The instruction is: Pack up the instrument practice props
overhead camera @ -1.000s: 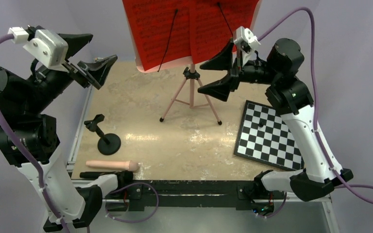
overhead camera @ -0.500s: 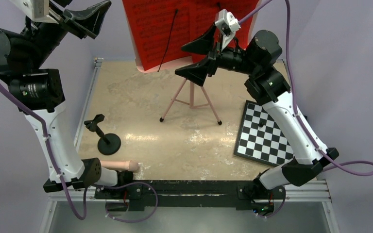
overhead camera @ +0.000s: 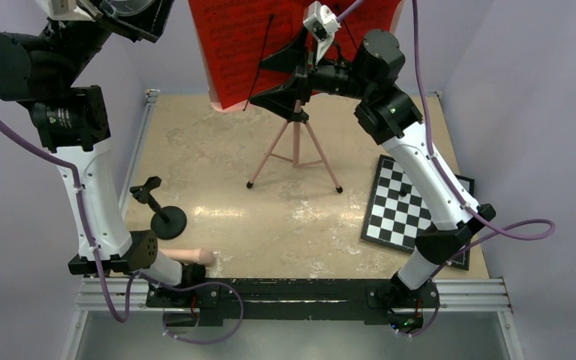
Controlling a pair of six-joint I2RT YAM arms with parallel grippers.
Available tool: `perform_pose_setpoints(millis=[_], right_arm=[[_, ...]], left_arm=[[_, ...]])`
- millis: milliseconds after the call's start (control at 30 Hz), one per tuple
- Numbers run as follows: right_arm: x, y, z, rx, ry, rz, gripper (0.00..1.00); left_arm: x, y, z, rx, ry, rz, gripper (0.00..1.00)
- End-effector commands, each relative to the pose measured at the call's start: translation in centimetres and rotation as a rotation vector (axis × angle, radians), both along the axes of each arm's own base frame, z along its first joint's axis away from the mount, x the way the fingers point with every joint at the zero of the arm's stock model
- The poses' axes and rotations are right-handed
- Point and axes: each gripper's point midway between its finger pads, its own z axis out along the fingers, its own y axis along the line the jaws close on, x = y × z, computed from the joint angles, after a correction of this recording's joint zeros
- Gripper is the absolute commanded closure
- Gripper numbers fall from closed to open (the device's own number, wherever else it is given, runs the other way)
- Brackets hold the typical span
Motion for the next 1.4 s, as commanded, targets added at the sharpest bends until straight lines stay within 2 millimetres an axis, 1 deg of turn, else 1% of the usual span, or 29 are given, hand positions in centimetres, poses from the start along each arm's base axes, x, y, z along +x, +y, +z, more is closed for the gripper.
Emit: perform_pose_setpoints(millis=[0,200,300,367,433,533,600,700,833,900,1000,1033,1167,1233,1300,1367], right_arm=[[-1.2,0.2,1.9,0.033,-0.055,0.025,0.01],[-2.3,0.8,1.7,0.037,-0.072,0.081,0.01],[-2.9,0.7,2.0,0.045,-0.103,0.104,0.01],[-3.2,0.6,2.2,0.05,-0.118,0.108,0.01],[-3.4,0.5,2.2,0.05,-0.125,0.115,0.01],[-4.0,0.4,2.4,0.054,-0.142,0.134,0.02],[-4.1,0.3,2.5,0.056,-0.15,0.135,0.02],[-4.1,0.3,2.3,0.052,-0.145,0.138,0.02],[-3.9,0.4,2.3,0.052,-0.146,0.134,0.02],[-3.9,0.4,2.3,0.054,-0.148,0.132,0.02],[-3.8,0.4,2.4,0.055,-0.151,0.132,0.02],[-3.8,0.4,2.4,0.055,-0.152,0.132,0.02],[-3.8,0.5,2.5,0.056,-0.151,0.134,0.02],[-3.7,0.5,2.4,0.054,-0.151,0.134,0.02],[-3.8,0.5,2.3,0.051,-0.15,0.136,0.02],[-3.8,0.5,2.3,0.05,-0.15,0.137,0.02]], left_arm=[[-1.4,-1.2,1.0,0.0,-0.052,-0.055,0.29],[-0.3,-1.9,0.5,-0.003,-0.036,-0.075,0.29],[0.0,-2.1,0.4,0.002,-0.036,-0.079,0.31],[-0.1,-2.9,0.2,0.006,-0.032,-0.107,0.32],[0.0,-3.1,0.1,0.008,-0.028,-0.114,0.34],[0.1,-3.1,0.0,0.003,-0.024,-0.112,0.36],[0.2,-2.8,0.1,-0.014,-0.023,-0.09,0.36],[0.1,-2.1,0.5,-0.035,-0.029,-0.059,0.31],[-1.1,-1.5,1.3,-0.048,-0.056,-0.035,0.21],[-1.5,-1.3,1.3,-0.054,-0.047,-0.031,0.17],[-1.4,-1.3,0.1,-0.054,-0.015,-0.028,0.15],[-0.9,-0.8,-0.3,-0.055,-0.002,-0.01,0.15],[0.5,-0.1,-2.1,-0.088,0.08,0.001,0.16],[1.0,0.5,-2.4,-0.122,0.108,0.0,0.15],[1.1,0.9,-2.3,-0.153,0.112,-0.002,0.14],[1.1,0.9,-2.2,-0.152,0.11,-0.009,0.15]])
